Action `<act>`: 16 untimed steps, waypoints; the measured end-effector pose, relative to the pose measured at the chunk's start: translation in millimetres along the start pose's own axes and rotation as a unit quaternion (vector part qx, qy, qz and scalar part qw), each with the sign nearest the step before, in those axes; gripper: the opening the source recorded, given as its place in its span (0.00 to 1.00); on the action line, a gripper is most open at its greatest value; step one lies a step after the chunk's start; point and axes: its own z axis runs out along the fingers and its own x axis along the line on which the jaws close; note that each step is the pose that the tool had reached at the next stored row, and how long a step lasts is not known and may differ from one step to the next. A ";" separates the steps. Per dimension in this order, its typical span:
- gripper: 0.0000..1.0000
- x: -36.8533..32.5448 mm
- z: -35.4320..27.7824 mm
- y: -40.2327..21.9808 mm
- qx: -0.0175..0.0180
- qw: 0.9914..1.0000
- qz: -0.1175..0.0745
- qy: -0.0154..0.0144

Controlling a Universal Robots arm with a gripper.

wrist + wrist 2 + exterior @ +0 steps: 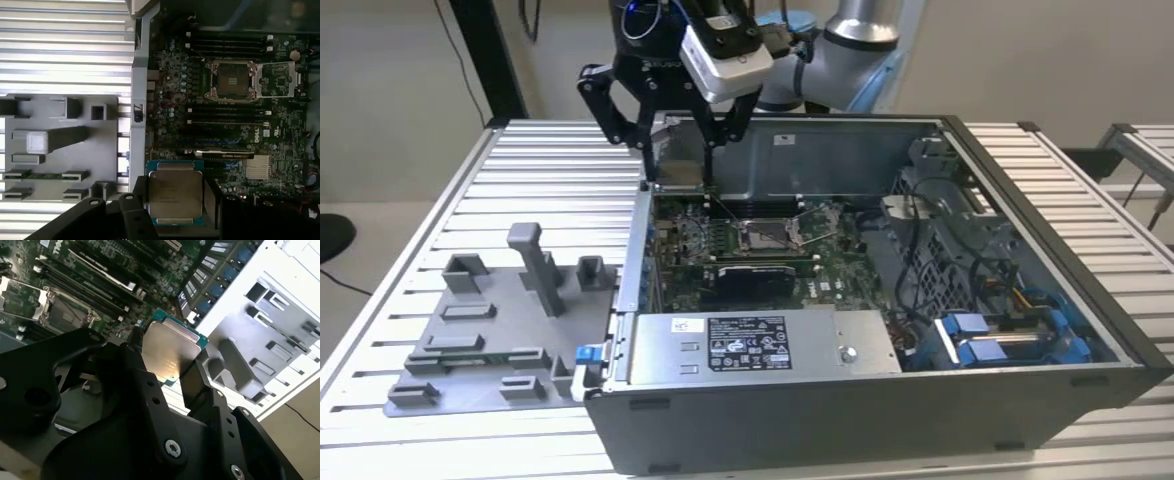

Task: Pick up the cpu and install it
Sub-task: 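Place the cpu into insertion slot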

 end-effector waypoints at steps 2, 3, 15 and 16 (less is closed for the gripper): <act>0.00 -9.2 0.2 -0.1 0.000 1.000 0.000 0.000; 0.00 -13.8 0.2 -0.1 0.000 1.000 0.000 0.000; 0.00 -67.8 1.2 -0.5 0.000 1.000 0.000 0.000; 0.00 -71.8 1.3 -0.5 0.000 1.000 0.000 0.000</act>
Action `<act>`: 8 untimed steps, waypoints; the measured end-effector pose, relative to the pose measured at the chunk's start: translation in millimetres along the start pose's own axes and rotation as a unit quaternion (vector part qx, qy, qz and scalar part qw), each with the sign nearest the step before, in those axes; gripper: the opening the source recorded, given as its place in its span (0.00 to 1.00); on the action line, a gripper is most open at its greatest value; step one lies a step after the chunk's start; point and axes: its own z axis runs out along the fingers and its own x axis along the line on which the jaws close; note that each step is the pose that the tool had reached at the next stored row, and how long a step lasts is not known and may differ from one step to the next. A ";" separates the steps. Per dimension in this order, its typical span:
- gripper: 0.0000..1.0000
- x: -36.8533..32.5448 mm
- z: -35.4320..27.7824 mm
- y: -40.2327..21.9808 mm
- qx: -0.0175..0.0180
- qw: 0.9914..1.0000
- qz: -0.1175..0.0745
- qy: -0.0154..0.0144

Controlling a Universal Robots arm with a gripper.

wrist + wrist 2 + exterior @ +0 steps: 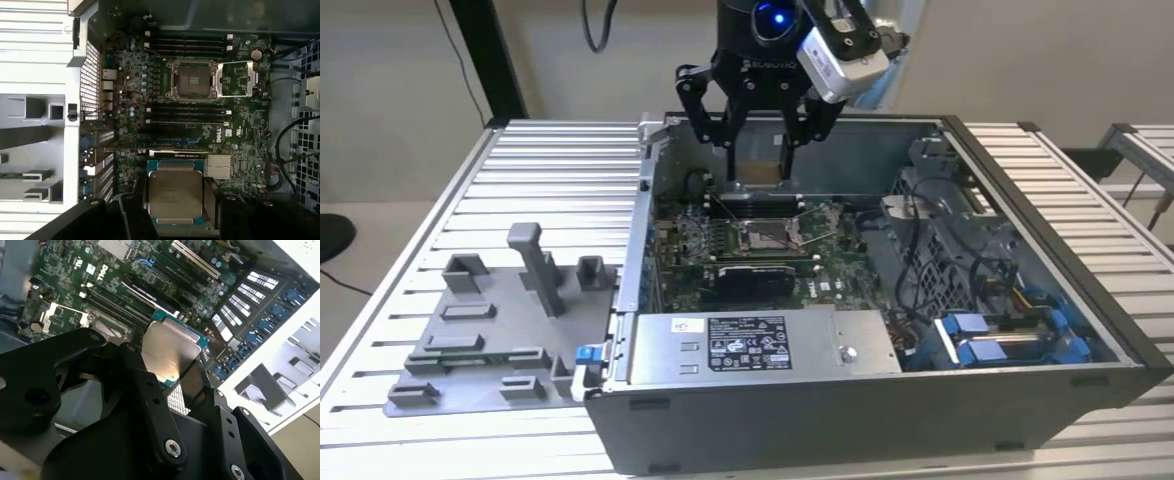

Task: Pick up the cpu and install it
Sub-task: 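Place the cpu into insertion slot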

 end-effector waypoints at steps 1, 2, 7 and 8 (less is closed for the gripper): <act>0.00 -3.7 0.1 0.1 0.000 1.000 0.000 0.000; 0.00 -6.6 0.3 0.2 0.000 1.000 0.000 0.000; 0.00 -9.2 0.4 0.3 0.000 1.000 0.000 0.000; 0.00 -9.2 0.4 0.3 0.000 1.000 0.000 0.000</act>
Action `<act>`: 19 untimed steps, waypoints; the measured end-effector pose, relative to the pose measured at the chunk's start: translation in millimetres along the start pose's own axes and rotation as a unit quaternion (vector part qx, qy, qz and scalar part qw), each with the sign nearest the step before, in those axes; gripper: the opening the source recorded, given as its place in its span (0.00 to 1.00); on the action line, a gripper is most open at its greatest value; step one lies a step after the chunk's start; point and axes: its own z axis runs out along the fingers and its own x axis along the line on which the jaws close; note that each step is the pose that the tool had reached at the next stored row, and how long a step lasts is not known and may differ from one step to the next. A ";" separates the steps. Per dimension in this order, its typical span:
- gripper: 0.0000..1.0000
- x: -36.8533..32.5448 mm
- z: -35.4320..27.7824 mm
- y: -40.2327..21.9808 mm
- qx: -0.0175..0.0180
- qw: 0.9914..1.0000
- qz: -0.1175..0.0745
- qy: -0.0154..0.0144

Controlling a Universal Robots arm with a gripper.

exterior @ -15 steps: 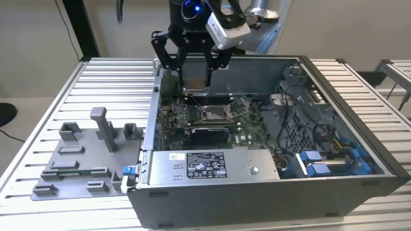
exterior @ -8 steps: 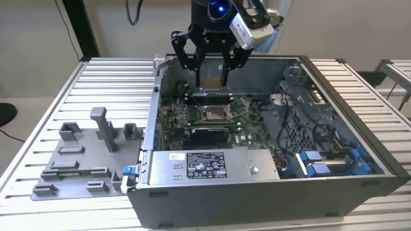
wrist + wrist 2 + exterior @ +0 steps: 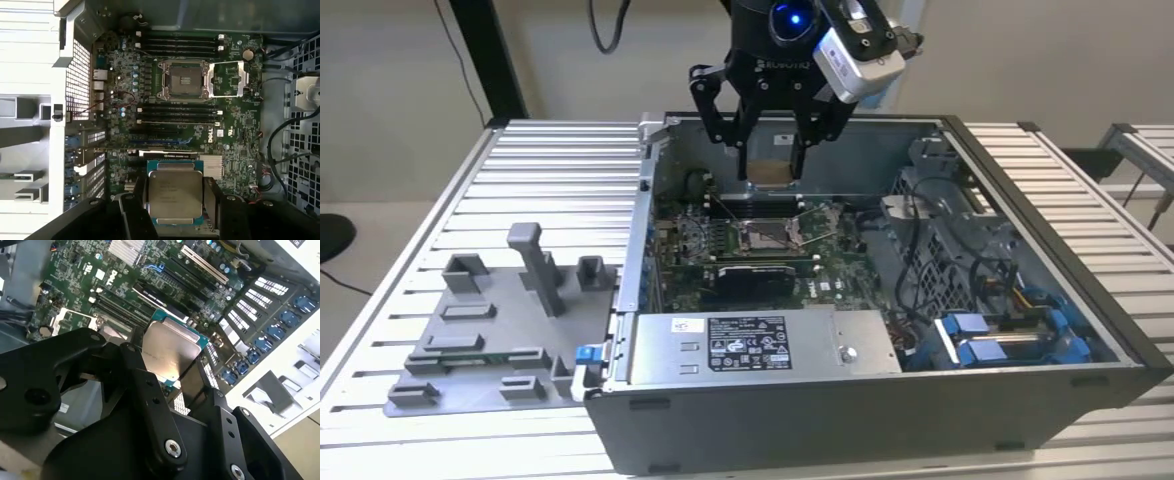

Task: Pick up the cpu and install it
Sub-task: 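Place the cpu into insertion slot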

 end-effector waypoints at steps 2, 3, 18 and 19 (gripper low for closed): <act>0.00 0.0 0.0 0.0 0.000 1.000 0.000 0.000; 0.00 0.0 0.0 0.0 0.000 1.000 0.000 0.000; 0.00 -7.6 3.1 17.6 0.002 1.000 0.000 0.000; 0.00 -8.9 3.5 20.1 0.002 1.000 0.000 0.000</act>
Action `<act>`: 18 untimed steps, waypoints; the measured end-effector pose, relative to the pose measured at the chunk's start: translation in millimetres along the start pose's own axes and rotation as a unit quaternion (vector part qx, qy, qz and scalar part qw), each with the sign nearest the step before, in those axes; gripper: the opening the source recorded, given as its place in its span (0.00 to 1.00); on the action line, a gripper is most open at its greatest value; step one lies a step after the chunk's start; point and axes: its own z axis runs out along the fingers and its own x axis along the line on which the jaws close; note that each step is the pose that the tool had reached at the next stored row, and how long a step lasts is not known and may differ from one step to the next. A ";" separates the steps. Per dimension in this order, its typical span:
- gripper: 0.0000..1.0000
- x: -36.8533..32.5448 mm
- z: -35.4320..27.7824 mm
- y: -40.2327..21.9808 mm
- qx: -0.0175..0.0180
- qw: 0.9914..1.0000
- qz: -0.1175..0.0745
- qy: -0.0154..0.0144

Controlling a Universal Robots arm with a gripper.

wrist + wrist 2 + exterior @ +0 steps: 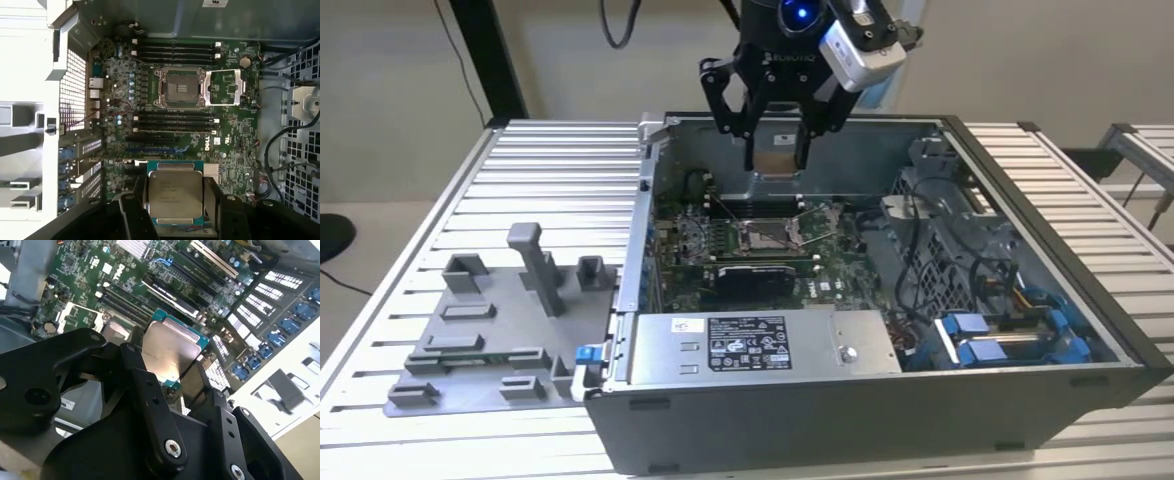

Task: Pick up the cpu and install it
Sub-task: 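Place the cpu into insertion slot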

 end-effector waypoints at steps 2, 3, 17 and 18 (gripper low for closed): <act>0.00 -2.4 0.7 4.9 0.001 1.000 0.000 0.000; 0.00 -3.6 1.1 7.6 0.001 1.000 0.000 0.000; 0.00 -18.0 5.5 52.5 0.002 1.000 0.000 0.000; 0.00 -19.8 6.1 55.7 0.002 1.000 0.000 0.000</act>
